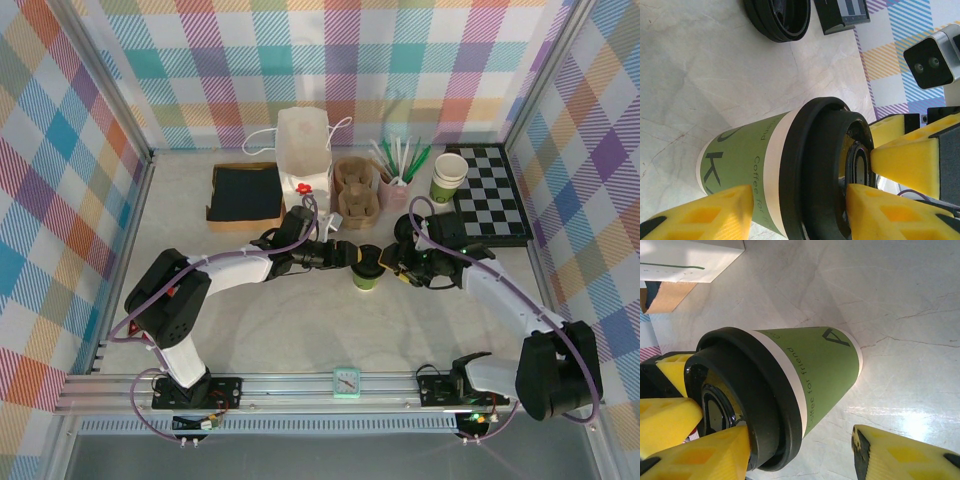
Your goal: Pack the takeout coffee
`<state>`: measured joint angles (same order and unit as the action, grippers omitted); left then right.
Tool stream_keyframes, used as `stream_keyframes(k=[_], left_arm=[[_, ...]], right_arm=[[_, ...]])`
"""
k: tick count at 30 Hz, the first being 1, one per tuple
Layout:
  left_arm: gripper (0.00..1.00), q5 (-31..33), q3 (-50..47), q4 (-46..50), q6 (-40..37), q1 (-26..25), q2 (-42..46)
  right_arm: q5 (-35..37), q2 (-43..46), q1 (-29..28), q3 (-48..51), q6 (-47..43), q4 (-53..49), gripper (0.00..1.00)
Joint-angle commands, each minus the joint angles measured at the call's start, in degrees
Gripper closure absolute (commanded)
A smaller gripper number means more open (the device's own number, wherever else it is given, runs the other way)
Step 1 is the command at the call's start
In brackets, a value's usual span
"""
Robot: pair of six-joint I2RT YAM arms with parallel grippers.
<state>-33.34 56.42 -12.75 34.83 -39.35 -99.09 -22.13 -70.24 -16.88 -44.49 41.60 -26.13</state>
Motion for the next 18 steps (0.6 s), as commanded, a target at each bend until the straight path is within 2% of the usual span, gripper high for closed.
stream_keyframes(k=[1, 18], left_arm=[[0.49, 1.2, -1.4, 1.7, -1.4, -0.7, -2.1], [0.54, 0.3, -3.5, -2.0, 0.9, -0.7, -5.3]], right_arm=[[1.7, -1.5, 0.1, -1.2, 0.6, -0.6, 0.44], [2.3, -3.5, 0.2, -2.1, 0.9, 0.6, 0.45]])
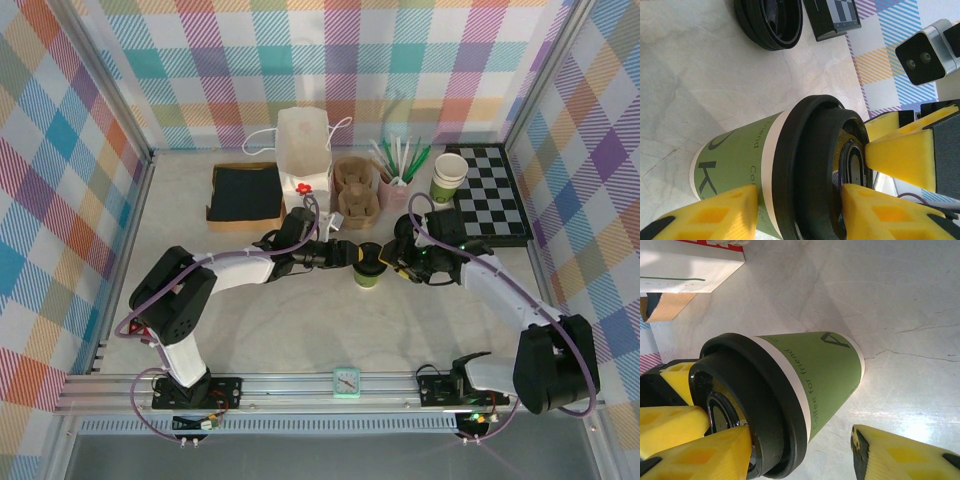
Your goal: Pack the takeout coffee
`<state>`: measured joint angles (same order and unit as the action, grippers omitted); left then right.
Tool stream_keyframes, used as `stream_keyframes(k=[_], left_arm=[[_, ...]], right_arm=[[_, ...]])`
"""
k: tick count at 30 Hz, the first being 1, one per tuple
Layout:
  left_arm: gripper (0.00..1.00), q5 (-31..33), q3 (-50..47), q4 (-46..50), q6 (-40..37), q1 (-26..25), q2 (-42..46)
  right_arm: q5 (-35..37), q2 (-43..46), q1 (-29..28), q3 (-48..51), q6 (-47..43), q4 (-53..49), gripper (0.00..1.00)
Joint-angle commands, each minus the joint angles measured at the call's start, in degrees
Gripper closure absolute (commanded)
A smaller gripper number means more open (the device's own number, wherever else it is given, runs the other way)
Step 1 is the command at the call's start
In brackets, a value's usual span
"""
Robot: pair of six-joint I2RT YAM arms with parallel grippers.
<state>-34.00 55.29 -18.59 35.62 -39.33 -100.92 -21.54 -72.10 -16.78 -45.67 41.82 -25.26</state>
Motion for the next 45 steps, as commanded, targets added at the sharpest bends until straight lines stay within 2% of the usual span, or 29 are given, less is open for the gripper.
stream_keyframes(k=[1, 9, 21, 45], left_arm=[[0.54, 0.9, -2.5, 3.8, 0.1, -0.7, -3.6], [0.53, 1.0, -2.9, 4.4, 0.2, -0.7, -2.4], [0.46, 0.8, 4.7, 12.6, -2.8, -0.6, 0.2], [0.44, 2.4, 12.6, 19.3, -7.3, 0.7, -1.9]], right_arm=[[1.8, -1.8, 0.1, -1.1, 0.7, -0.4, 0.45], [2.7, -3.5, 0.1, -2.2, 0.0, -1.1, 0.46], [2.8, -3.0, 0.1, -5.6, -1.2, -3.3, 0.45], [1.1, -6.7, 0.1, -8.4, -2.5, -3.0, 0.43]])
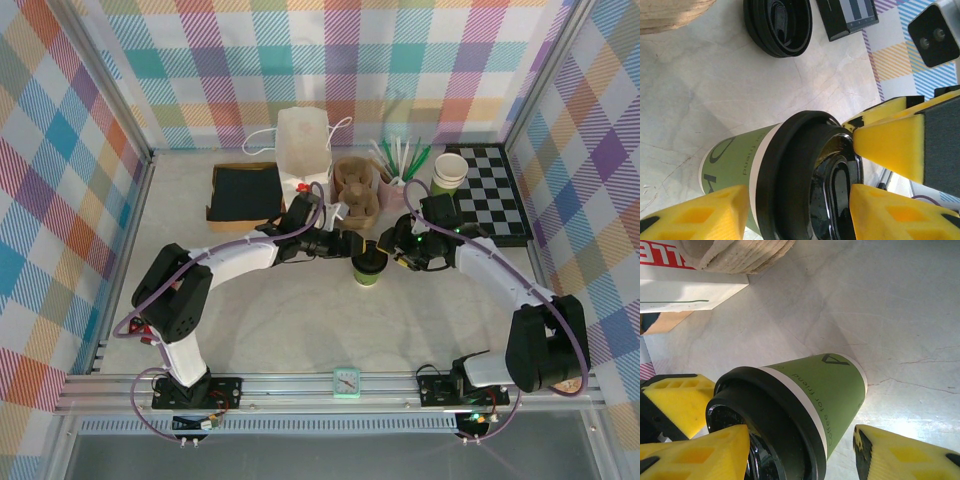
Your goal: Pack the takeout coffee
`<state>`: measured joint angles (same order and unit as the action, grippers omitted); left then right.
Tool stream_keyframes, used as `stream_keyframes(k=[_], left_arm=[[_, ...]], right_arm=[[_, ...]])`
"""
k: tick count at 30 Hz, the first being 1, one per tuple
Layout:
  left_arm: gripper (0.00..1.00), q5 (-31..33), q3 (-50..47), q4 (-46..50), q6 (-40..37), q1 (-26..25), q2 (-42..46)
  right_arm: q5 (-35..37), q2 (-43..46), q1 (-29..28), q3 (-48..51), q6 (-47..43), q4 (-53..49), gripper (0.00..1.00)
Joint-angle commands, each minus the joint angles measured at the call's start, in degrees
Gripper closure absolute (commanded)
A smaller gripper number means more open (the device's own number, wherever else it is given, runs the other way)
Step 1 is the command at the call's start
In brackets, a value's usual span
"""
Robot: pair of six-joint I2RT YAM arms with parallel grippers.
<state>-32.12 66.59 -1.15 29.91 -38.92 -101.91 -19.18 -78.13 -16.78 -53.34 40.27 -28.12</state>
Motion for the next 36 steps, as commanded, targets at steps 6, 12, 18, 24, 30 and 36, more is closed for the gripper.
stream_keyframes(k=[6, 12, 18, 24, 30, 36], left_arm=[[0.45, 1.1, 1.8, 2.3, -2.2, 0.4, -1.8], [0.46, 1.5, 1.6, 2.1, -2.2, 0.5, -2.3], [0.46, 1.7, 0.3, 1.4, -2.0, 0.5, -2.6], [0.47, 1.7, -1.9, -0.2, -1.0, 0.5, -2.9], [0.47, 2.0, -3.9, -1.5, -0.5, 0.5, -3.8], [0.48, 1.9, -6.2, -3.3, 0.2, 0.5, -4.7]], right_arm=[[-1.8, -1.2, 0.1, -0.3, -0.8, 0.6, 0.43], [-1.4, -1.1, 0.1, 0.1, -0.8, 0.6, 0.43], [-1.0, -1.6, 0.1, 1.6, -0.3, 1.5, 0.44], [0.2, -2.7, 0.1, 3.5, 0.6, 2.8, 0.46], [0.8, -4.3, 0.2, 4.5, 0.9, 3.4, 0.49], [2.3, -4.5, 0.1, 6.4, 0.8, 3.3, 0.52]])
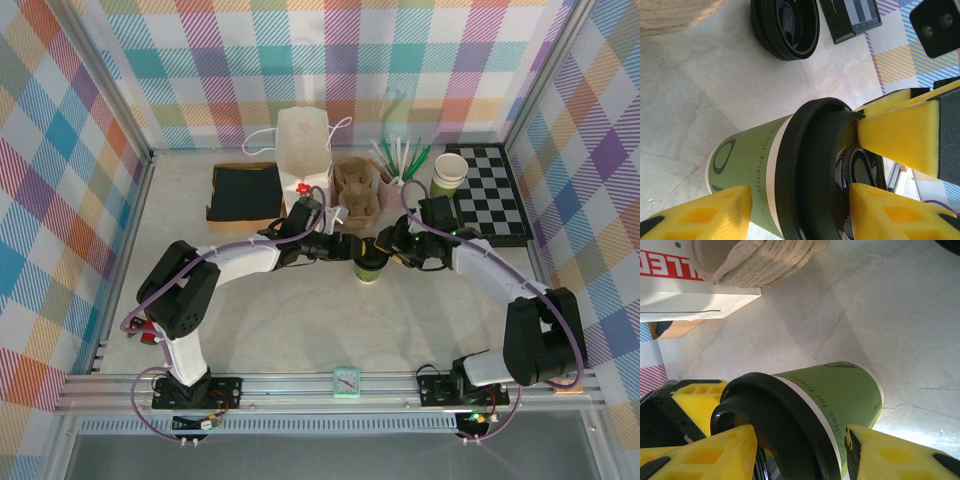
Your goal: Pack the takeout coffee
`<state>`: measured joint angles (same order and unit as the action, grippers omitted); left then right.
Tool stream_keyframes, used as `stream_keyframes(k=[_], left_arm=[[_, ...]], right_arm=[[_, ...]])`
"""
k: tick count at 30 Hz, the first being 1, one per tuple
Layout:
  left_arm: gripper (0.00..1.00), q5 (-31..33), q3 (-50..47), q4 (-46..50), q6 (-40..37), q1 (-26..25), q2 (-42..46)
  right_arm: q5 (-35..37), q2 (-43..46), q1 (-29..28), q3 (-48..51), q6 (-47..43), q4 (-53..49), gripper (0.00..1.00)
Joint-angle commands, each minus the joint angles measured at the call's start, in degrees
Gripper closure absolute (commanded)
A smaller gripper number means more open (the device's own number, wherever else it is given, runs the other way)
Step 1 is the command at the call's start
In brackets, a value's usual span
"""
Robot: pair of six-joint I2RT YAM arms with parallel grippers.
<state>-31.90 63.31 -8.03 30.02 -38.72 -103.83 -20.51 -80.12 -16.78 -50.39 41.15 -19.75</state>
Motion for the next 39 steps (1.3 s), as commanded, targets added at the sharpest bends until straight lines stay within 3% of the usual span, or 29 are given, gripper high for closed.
stream_keyframes(k=[1, 21, 31, 39], left_arm=[[0.48, 1.7, -3.2, 3.4, 0.2, 0.4, -2.8], [0.48, 1.4, -7.5, 0.4, 1.8, 0.4, -2.8], [0.44, 1.7, -1.6, 6.3, 0.0, 0.4, 1.4], [0.40, 1.3, 3.8, 10.7, -1.6, 0.4, 2.8]], right_arm=[[3.9, -2.6, 0.1, 3.7, -0.1, -5.2, 0.52], [6.9, -2.4, 0.9, 4.5, -0.9, -6.2, 0.56], [3.7, 0.4, 0.9, -1.2, -4.0, -9.1, 0.42], [3.6, 2.4, 0.9, -5.9, -5.6, -12.2, 0.39]])
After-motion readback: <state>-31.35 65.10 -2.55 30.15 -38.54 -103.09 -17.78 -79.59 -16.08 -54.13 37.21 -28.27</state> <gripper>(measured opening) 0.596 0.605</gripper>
